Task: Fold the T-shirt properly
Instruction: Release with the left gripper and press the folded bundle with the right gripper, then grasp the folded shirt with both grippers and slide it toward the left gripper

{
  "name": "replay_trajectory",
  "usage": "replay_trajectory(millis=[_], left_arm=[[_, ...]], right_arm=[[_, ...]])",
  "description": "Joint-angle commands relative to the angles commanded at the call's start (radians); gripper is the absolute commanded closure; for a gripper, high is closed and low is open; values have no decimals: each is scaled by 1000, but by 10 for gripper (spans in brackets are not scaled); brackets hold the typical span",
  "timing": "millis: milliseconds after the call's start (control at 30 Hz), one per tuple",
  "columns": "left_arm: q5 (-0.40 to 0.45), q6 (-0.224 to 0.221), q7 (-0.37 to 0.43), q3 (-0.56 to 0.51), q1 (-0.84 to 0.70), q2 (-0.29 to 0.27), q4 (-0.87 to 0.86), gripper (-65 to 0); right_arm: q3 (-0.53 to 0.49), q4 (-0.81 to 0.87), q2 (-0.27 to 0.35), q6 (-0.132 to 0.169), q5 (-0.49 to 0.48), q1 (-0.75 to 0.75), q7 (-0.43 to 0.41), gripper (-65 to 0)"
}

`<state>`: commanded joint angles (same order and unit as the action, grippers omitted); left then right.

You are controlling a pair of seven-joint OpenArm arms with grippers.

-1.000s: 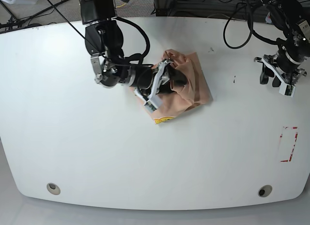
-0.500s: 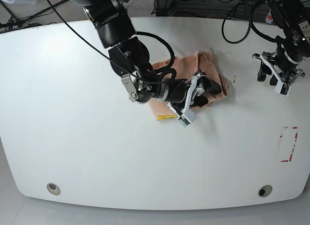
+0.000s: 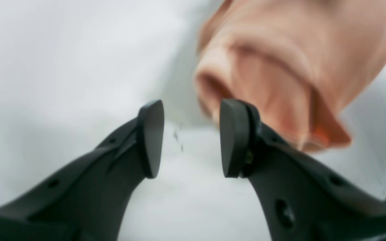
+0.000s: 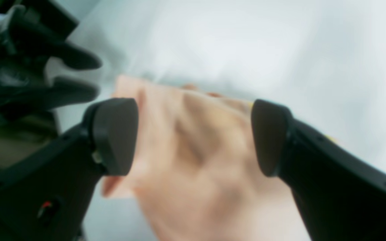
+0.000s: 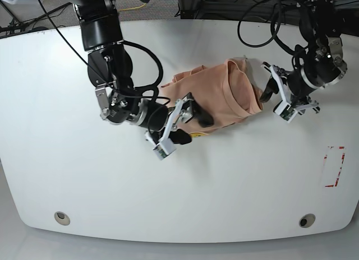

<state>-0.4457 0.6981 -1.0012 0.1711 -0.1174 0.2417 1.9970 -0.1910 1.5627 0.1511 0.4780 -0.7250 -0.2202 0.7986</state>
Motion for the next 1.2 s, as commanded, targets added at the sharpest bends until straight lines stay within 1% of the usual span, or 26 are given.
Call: replay_trajectory(millis=[67,133,233,267,367,400,433,500,633,667,733,767,800,867,933,1033,1067,1133,1200], left_arm=[[-3,0,0,-55,12,-14,-2,-244],[5,0,0,-101,12,-37,-3,-244],[5,0,0,-160,14,-61,-23,-244],[5,0,0,-167,14,-63,-32,-244],[5,0,2,-169,15,-63,-75,-244],[5,0,2,-169,15,-60,-91,-244],[5,0,2,-167,29,-57,-115,-244],[5,0,2,-149,49,-51,-164,-244],[3,0,6,-114,84,-23,-269,-244],[3,0,14,-112,92,-18,-281,-244],[3,0,54,-114,104,-2,-308,-244],[3,0,78,-115,106,9,-319,-244],[5,0,95,-115,110,15,-328,-244],[6,0,129,-117,124,31,-365,-244],[6,0,155,-126,152,48,-408,-244],[-5,0,158,-132,170,94,-404,-244],[-5,0,158,-127,170,109,-370,-244],[-5,0,158,-118,170,123,-298,-244],[-5,0,158,-109,160,123,-235,-244]], right_arm=[[6,-40,17,0,0,-15,-6,-368],[5,-81,18,-2,2,-40,-6,-301],[5,-169,15,-2,2,-80,-8,-214],[3,-193,14,-2,2,-92,-12,-200],[-14,-295,-2,-2,29,-123,-64,-197],[-28,-325,-11,-2,51,-129,-84,-197],[-46,-361,-18,-2,92,-141,-118,-197],[-58,-414,-23,3,150,-146,-166,-197],[-57,-517,-40,6,213,-149,-245,-197],[-55,-528,-40,6,218,-149,-258,-197],[-58,-557,-37,8,229,-149,-295,-197],[-57,-572,-37,15,235,-149,-308,-197],[-55,-578,-37,29,238,-150,-318,-197],[-54,-578,-25,57,238,-152,-321,-193],[-54,-555,3,66,210,-152,-315,-189],[-54,-460,32,63,150,-150,-255,-189],[-54,-420,44,57,133,-149,-227,-189],[-54,-364,58,55,115,-149,-192,-189],[-54,-318,63,55,106,-149,-155,-189]])
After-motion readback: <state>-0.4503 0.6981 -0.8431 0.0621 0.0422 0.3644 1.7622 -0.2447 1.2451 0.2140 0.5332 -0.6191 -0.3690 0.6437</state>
